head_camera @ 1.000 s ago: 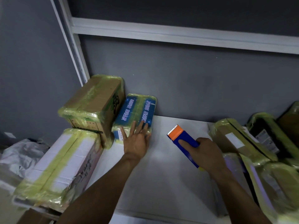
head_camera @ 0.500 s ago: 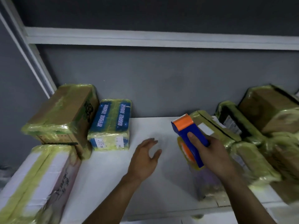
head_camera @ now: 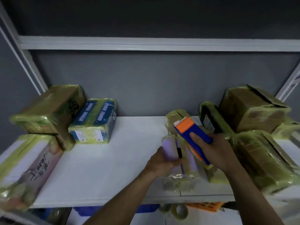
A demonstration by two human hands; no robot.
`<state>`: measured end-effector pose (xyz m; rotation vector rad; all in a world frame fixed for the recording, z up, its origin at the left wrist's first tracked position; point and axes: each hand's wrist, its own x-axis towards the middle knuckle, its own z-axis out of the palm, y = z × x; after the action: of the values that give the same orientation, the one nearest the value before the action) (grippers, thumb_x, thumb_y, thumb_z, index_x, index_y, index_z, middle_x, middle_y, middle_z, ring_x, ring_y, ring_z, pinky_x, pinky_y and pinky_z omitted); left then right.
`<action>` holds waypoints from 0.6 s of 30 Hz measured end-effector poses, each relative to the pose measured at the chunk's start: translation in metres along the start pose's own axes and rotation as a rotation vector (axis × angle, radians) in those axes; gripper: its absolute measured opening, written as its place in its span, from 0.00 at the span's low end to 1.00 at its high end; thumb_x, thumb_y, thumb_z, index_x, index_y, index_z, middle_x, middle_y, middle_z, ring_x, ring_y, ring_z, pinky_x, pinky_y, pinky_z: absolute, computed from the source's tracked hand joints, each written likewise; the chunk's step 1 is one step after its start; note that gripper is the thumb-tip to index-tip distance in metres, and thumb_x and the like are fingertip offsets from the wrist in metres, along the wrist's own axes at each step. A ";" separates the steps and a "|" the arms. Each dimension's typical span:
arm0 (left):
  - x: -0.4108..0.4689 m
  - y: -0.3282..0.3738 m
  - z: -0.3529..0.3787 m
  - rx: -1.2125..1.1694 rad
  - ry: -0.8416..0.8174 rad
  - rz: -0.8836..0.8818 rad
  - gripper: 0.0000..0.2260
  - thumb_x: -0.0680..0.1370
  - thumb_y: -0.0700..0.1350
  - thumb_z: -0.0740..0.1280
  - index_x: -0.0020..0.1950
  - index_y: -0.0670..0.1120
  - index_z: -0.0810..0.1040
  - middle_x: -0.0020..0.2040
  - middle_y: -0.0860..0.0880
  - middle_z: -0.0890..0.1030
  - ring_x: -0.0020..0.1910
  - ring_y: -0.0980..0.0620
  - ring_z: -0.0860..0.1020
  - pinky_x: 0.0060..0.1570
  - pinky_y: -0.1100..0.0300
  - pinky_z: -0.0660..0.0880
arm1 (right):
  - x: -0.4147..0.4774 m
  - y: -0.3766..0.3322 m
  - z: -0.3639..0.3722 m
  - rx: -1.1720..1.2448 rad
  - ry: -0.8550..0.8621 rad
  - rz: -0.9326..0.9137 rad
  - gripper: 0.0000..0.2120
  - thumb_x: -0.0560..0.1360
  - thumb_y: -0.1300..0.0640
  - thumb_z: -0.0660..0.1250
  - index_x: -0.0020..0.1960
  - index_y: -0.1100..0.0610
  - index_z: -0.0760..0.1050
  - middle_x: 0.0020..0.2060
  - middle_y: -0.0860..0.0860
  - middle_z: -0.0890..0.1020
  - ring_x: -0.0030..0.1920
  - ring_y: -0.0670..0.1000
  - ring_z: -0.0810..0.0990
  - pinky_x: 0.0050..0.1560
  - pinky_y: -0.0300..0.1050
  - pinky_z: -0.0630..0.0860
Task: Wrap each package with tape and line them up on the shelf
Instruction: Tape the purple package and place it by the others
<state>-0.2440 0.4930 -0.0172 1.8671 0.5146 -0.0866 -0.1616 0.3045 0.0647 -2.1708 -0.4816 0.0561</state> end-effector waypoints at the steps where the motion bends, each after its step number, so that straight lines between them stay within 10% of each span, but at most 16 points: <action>1: 0.000 -0.002 0.006 -0.041 -0.003 -0.009 0.42 0.60 0.68 0.79 0.70 0.60 0.69 0.64 0.61 0.77 0.61 0.59 0.78 0.58 0.60 0.78 | -0.001 0.004 -0.001 0.000 -0.011 0.014 0.33 0.71 0.25 0.65 0.34 0.56 0.76 0.25 0.52 0.80 0.26 0.52 0.79 0.35 0.51 0.75; 6: -0.011 -0.008 0.012 -0.185 0.087 -0.011 0.27 0.59 0.59 0.81 0.51 0.63 0.72 0.44 0.69 0.81 0.42 0.73 0.79 0.35 0.74 0.74 | -0.006 0.013 0.004 -0.015 -0.057 0.031 0.33 0.71 0.26 0.64 0.38 0.57 0.81 0.28 0.51 0.82 0.27 0.46 0.80 0.33 0.44 0.72; 13: -0.027 -0.021 -0.038 -0.027 0.216 -0.007 0.21 0.65 0.50 0.74 0.58 0.57 0.84 0.51 0.53 0.86 0.43 0.59 0.84 0.48 0.59 0.82 | -0.018 -0.007 0.020 0.184 -0.180 0.007 0.29 0.71 0.25 0.65 0.30 0.50 0.78 0.25 0.49 0.80 0.24 0.44 0.78 0.27 0.32 0.69; 18: -0.038 -0.042 -0.103 0.327 0.362 0.123 0.10 0.78 0.47 0.69 0.54 0.59 0.86 0.53 0.56 0.86 0.55 0.56 0.83 0.58 0.55 0.80 | -0.025 -0.017 0.049 0.233 -0.348 0.009 0.31 0.70 0.26 0.67 0.42 0.56 0.81 0.33 0.53 0.84 0.35 0.54 0.84 0.39 0.47 0.76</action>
<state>-0.3137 0.5872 -0.0060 2.2452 0.6603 0.2690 -0.2009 0.3423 0.0450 -1.9387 -0.6276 0.4776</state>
